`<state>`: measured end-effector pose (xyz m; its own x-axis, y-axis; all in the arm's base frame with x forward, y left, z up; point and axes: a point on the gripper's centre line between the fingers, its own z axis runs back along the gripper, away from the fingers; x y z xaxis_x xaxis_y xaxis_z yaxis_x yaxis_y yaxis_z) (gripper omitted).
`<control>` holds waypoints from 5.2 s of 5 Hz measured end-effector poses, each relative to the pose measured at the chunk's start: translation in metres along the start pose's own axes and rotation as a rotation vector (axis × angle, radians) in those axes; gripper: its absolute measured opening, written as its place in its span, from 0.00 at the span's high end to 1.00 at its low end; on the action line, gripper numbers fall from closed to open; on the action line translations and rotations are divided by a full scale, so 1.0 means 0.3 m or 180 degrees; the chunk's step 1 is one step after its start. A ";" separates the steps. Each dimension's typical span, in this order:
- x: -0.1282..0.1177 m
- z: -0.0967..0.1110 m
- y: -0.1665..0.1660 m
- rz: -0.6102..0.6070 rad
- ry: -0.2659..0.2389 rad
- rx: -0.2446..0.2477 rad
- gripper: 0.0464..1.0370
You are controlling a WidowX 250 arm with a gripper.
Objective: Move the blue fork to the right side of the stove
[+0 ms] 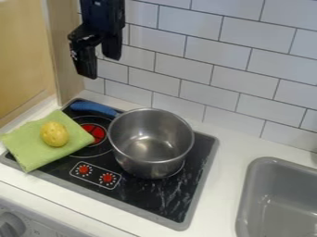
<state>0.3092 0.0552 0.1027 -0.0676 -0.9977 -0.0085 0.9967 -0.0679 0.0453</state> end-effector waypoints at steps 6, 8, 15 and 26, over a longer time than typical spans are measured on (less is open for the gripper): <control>-0.155 -0.308 0.063 0.0212 0.0164 -0.0318 0.04; -0.155 -0.333 0.064 0.0126 0.0160 -0.0204 0.37; -0.154 -0.267 0.123 0.0109 0.0107 -0.0022 0.67; 0.383 0.090 0.017 -0.2003 0.0293 0.0711 0.67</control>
<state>0.3053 -0.0601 0.1289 -0.6182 -0.7638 -0.1854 0.7346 -0.6454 0.2093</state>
